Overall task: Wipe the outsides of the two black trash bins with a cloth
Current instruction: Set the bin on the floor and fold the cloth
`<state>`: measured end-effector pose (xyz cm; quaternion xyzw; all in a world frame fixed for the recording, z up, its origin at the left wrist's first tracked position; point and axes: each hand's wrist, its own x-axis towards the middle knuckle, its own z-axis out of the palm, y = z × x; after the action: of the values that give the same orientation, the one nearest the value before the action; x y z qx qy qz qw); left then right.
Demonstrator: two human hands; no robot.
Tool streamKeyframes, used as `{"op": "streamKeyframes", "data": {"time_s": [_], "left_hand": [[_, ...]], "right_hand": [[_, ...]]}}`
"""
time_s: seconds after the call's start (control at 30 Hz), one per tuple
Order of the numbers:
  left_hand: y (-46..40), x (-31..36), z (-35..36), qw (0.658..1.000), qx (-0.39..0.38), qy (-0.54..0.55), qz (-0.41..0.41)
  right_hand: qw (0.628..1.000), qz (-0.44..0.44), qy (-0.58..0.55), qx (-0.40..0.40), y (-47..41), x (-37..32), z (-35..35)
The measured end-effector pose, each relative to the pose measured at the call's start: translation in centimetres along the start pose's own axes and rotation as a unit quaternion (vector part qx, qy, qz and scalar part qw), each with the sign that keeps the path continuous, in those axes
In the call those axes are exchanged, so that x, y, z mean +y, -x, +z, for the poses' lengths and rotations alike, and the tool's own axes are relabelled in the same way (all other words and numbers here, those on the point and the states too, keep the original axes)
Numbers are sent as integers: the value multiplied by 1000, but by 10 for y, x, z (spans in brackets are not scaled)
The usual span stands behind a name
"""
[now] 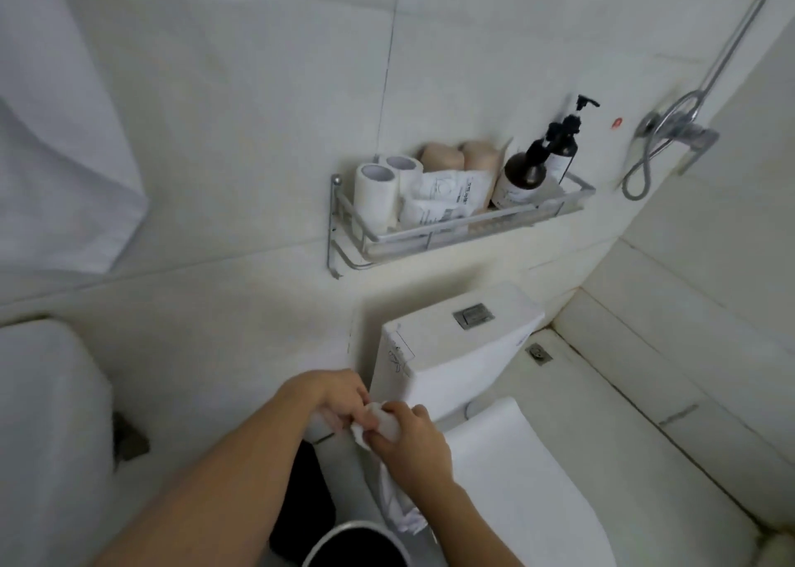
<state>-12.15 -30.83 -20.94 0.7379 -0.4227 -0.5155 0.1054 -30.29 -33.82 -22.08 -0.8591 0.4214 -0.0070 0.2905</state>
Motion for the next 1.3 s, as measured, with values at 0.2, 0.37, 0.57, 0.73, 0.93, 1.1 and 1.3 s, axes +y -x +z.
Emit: {"op": "streamKeyframes", "data": {"time_s": [0.2, 0.37, 0.57, 0.73, 0.93, 1.1, 1.3], "left_hand": [[94, 18, -38, 995, 36, 97, 8], [168, 22, -66, 983, 84, 157, 36], [236, 20, -99, 978, 103, 169, 64], [278, 26, -119, 970, 100, 205, 84], [318, 10, -112, 959, 131, 244, 61], [338, -9, -107, 946, 172, 272, 51], [365, -41, -116, 919, 232, 316, 41]], "right_hand": [[998, -53, 9, -29, 26, -74, -70], [994, -80, -33, -67, 45, -133, -105], [979, -85, -43, -178, 53, -189, -133], [945, -80, -129, -290, 44, -216, -161], [929, -166, -36, -328, 39, -242, -183], [922, -244, 23, -300, 34, -266, -169], [923, -216, -17, -318, 31, -280, -146]]}}
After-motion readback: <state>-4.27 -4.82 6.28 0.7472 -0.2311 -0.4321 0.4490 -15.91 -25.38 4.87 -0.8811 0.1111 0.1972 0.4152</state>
